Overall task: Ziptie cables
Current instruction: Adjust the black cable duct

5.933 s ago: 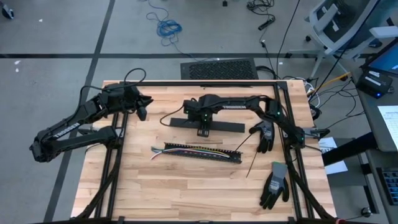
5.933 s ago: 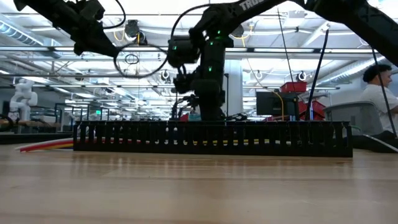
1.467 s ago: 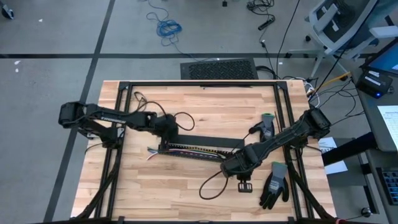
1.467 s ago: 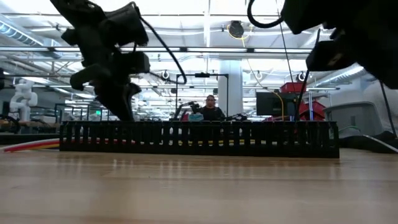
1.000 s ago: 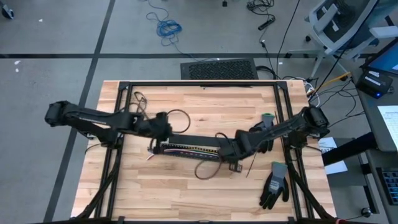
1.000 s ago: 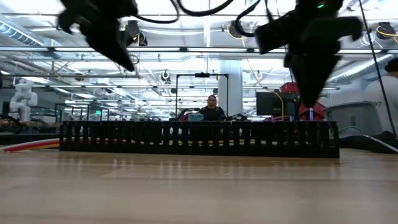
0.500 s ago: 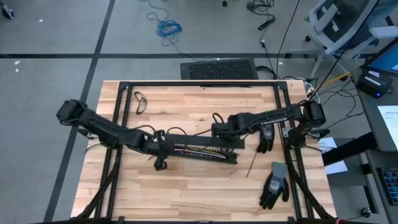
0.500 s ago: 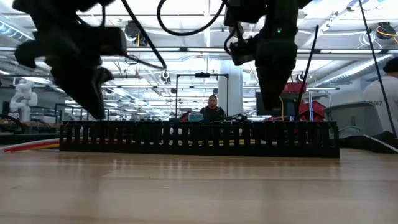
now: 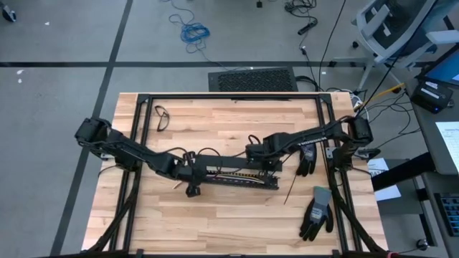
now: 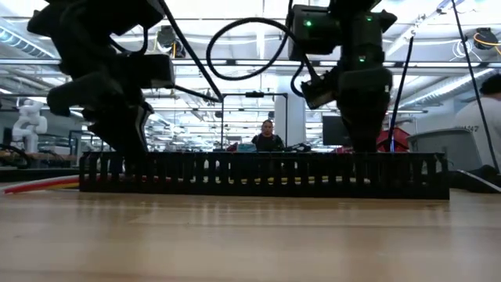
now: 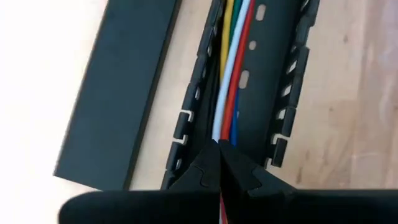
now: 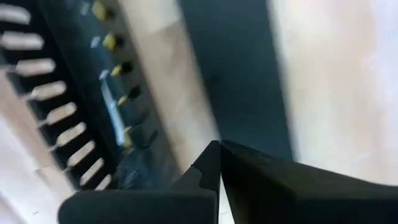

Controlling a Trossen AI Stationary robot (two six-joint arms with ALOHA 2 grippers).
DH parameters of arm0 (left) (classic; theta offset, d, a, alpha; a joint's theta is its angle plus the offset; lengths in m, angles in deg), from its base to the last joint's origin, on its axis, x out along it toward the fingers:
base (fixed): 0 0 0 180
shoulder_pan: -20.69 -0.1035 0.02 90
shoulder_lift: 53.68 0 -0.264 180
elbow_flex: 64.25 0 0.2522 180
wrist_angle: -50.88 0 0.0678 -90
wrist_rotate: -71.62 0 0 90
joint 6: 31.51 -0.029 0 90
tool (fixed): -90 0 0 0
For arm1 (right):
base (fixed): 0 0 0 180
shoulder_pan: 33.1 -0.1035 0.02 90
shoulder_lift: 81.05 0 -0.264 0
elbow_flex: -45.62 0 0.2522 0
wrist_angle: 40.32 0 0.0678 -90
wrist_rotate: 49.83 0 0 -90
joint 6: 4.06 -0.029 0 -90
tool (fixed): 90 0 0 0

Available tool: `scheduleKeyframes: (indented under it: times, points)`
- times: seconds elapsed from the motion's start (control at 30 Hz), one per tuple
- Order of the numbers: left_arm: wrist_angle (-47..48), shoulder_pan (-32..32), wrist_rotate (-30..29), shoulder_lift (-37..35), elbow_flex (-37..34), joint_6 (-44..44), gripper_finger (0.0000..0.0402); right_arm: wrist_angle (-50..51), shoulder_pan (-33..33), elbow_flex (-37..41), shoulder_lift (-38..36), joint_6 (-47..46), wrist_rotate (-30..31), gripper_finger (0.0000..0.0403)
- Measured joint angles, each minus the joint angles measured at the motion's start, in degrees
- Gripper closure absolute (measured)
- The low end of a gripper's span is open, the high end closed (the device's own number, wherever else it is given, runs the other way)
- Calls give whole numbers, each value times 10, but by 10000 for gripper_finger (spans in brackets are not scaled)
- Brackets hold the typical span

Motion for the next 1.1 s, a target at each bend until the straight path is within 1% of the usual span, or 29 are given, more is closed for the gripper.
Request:
scheduleKeyframes:
  times: [0.13,0.2,0.37,0.47,0.53,0.6,0.67,0.77,0.9,0.97,1.03,1.1]
  points:
    - [10,-23,-26,0,0,-41,401,-26,-23,6,0,-37,-26,403]
    - [16,-40,-38,0,0,-68,401,-34,-35,6,0,-59,-26,403]
    - [41,-106,-59,0,0,-137,401,-71,-61,6,0,-112,-56,403]
    - [56,-143,-71,0,0,-173,401,-105,-73,6,0,-142,-66,403]
    - [56,-166,-97,1,0,-208,401,-137,-79,6,0,-153,-75,403]
    - [47,-190,-116,1,-1,-250,401,-172,-80,6,0,-162,-78,403]
    - [26,-213,-122,1,-1,-288,401,-204,-81,6,0,-169,-81,403]
    - [-16,-239,-111,2,1,-340,401,-232,-77,6,0,-169,-81,403]
    - [-48,-253,-37,-4,18,-401,401,-242,-72,6,0,-148,-70,403]
    - [-42,-253,-7,-23,31,-411,401,-239,-69,6,-4,-146,-70,403]
    - [-34,-251,-3,-53,47,-416,401,-234,-68,6,-13,-144,-67,403]
    - [-14,-250,-6,-91,60,-405,401,-231,-66,6,-21,-132,-50,403]
